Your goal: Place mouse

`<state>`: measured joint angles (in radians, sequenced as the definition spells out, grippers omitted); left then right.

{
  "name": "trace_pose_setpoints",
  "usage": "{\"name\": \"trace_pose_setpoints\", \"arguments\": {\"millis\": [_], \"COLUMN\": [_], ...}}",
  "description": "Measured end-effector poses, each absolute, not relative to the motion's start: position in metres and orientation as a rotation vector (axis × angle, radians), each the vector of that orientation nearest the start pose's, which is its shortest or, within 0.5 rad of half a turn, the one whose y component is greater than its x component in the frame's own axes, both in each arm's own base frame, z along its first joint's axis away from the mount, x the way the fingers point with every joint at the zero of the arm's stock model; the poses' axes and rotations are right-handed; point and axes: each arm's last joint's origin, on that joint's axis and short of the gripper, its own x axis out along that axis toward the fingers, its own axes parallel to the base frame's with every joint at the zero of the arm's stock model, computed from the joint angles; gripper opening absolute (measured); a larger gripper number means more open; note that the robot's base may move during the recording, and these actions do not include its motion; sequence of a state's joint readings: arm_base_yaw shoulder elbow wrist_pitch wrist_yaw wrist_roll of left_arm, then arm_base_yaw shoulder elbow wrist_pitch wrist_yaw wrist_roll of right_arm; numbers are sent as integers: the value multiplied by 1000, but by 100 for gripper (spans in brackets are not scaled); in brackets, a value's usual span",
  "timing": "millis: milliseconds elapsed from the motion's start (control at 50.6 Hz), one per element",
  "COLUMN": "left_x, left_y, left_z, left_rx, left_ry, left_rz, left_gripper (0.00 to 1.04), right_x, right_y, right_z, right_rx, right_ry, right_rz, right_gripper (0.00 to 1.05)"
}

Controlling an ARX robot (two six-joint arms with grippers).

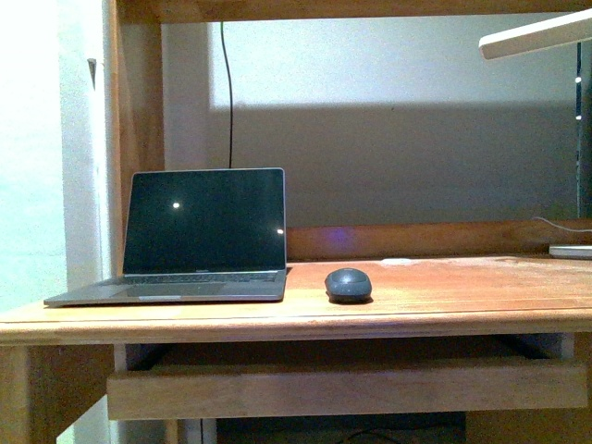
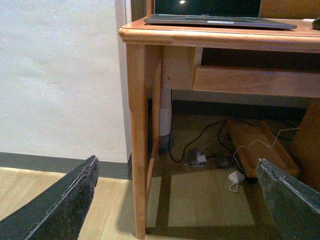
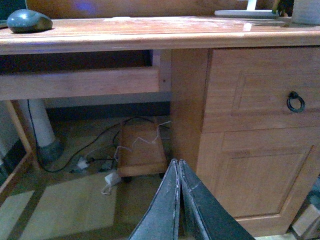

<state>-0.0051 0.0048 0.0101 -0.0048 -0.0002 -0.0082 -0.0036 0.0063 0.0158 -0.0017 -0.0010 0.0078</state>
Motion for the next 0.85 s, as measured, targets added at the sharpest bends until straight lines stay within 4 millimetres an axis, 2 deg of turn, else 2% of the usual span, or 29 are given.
{"name": "trace_pose_setpoints", "arguments": {"millis": [198, 237, 296, 474, 573, 751, 850], "left_x": [97, 97, 97, 97, 97, 97, 97], "left_y": [0, 0, 0, 0, 0, 0, 0], "left_z": [166, 166, 166, 166, 166, 166, 166], "left_rx": [-9, -8, -9, -8, -9, -9, -9], "left_ry": [-1, -1, -1, -1, -1, -1, -1], "left_rz": [-5, -5, -5, -5, -5, -5, -5], "left_gripper": [97, 97, 97, 97, 97, 97, 97], "right_x": [97, 97, 97, 97, 97, 97, 97], "right_y": [0, 0, 0, 0, 0, 0, 0], "right_z": [168, 168, 168, 168, 168, 168, 168], "right_rx": [6, 5, 4, 5, 5, 5, 5], "right_ry": [-8, -8, -8, -8, -8, -8, -8], "right_rz": [-3, -3, -3, -3, -3, -3, -3], "right_gripper": [3, 6, 15, 57, 75, 99, 97]}}
